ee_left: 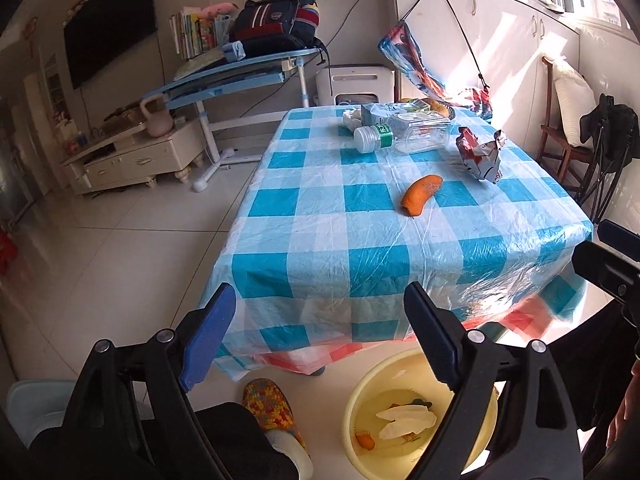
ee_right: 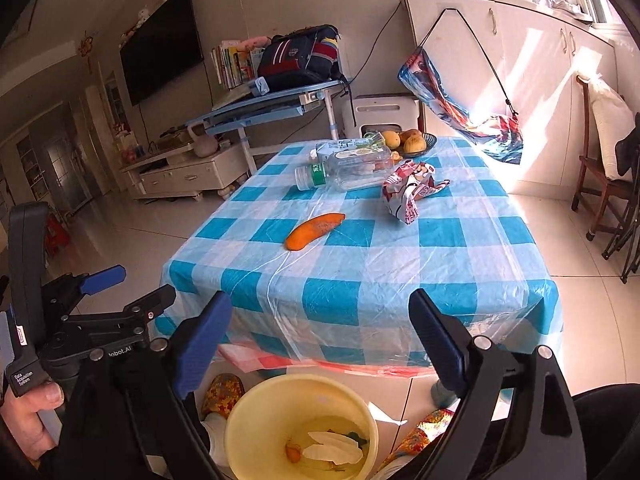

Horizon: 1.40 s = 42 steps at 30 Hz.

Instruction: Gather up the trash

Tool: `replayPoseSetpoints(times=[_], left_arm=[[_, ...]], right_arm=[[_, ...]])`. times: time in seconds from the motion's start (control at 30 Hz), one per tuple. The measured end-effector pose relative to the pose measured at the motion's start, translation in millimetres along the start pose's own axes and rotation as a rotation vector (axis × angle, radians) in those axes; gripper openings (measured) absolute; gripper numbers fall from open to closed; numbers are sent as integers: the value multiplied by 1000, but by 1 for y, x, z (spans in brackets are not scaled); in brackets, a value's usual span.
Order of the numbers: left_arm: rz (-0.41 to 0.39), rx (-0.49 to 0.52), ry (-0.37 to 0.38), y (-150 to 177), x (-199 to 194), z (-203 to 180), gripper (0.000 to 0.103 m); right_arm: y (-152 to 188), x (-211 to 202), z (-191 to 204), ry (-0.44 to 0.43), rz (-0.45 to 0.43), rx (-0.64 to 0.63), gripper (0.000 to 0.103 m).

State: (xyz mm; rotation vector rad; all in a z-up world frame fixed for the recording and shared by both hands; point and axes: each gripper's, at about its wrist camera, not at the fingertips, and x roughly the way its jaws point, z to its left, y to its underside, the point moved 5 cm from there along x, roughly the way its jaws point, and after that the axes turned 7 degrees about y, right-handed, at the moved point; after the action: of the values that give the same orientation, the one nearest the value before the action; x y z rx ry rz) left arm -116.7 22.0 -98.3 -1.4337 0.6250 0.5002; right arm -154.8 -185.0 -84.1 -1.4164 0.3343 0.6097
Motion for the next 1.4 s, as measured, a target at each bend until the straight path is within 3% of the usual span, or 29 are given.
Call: replayPoseSetpoints(times=[1.4], left_arm=[[-46, -67, -15, -3, -8, 10, 83]], right_arm=[[1, -2, -1, 6, -7, -10, 87]])
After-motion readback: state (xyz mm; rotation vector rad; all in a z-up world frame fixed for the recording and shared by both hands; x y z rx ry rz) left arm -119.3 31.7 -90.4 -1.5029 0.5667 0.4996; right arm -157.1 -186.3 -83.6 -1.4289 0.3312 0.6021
